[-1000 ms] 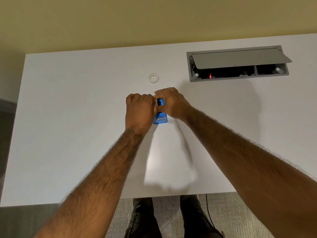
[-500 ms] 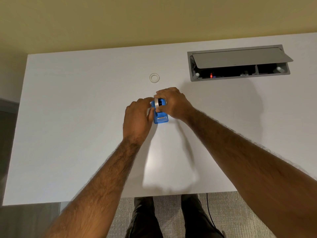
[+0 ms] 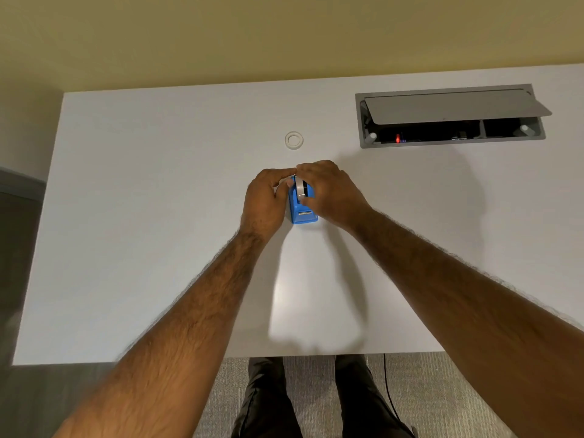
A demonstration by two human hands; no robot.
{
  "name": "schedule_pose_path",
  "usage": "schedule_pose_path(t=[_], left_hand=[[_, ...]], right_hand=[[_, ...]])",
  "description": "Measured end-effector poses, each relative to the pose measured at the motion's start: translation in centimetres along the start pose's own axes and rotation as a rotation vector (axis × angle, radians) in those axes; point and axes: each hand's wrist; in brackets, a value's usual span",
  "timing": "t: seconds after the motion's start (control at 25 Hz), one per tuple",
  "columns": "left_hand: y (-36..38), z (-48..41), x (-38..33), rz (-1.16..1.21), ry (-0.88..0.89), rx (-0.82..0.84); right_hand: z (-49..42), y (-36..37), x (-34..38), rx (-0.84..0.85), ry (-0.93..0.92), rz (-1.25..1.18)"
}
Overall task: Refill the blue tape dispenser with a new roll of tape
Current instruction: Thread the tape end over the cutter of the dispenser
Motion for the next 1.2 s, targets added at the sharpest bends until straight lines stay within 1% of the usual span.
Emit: schedule_pose_path(t=[0.08, 0.16, 0.24, 0.28, 0.36, 0.44, 0.52, 0.6, 0.76, 0.84, 0.92, 1.0, 1.12, 1.2], left_hand=[[0.1, -0.3, -0.1, 0.021, -0.03, 0.03], [0.4, -0.5, 0.0, -0.006, -0.05, 0.059], [0.5, -0.6, 0.3, -0.034, -0.056, 0.058], [0.5, -0.7, 0.4, -0.033, -0.06, 0.052], [0.4, -0.8, 0.5, -0.024, -0.059, 0.043], [0.4, -0.7, 0.5, -0.024, -0.026, 0.043], [0.6, -0.7, 0.6, -0.029, 0.019, 0.044], [0.8, -0.7, 0.7, -0.037, 0.034, 0.033], [1.1, -0.9, 0.6, -0.04, 0.002, 0.023], [1.3, -0.9, 0.6, -0.04, -0.005, 0.024], [1.4, -0.9, 0.6, -0.044, -0.025, 0.016], [1.4, -1.0, 0.6, -0.045, -0.043, 0.008], [1.4, -1.1, 0.6, -0.04, -0.053, 0.011], [1.4, -1.1, 0.6, -0.038, -0.057, 0.011]], right_hand=[[0.3, 0.1, -0.2, 0.019, -0.003, 0.02], [0.7, 0.0, 0.0, 0.032, 0.003, 0.02], [1.2, -0.3, 0.4, 0.001, 0.008, -0.004], [1.6, -0.3, 0.6, -0.057, 0.021, -0.045], [2.9, 0.1, 0.9, -0.241, 0.116, -0.19], [4.1, 0.9, 1.4, -0.404, 0.296, -0.377], [4.6, 1.6, 1.7, -0.471, 0.437, -0.468], [4.4, 2.1, 1.8, -0.464, 0.535, -0.518], [3.4, 2.5, 2.3, -0.4, 0.728, -0.705], [2.9, 2.6, 2.8, -0.41, 0.806, -0.798], [2.5, 2.9, 3.0, -0.435, 0.848, -0.845], [2.3, 3.3, 3.1, -0.45, 0.863, -0.821], [2.0, 3.7, 3.4, -0.409, 0.855, -0.657], [1.8, 4.0, 3.6, -0.405, 0.855, -0.615]])
Point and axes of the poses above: each hand's wrist, its own z-axis away from the middle knuckle, its own y-axis out of the palm, x = y × z, and after that the axes turned 14 degrees about -z, right-handed
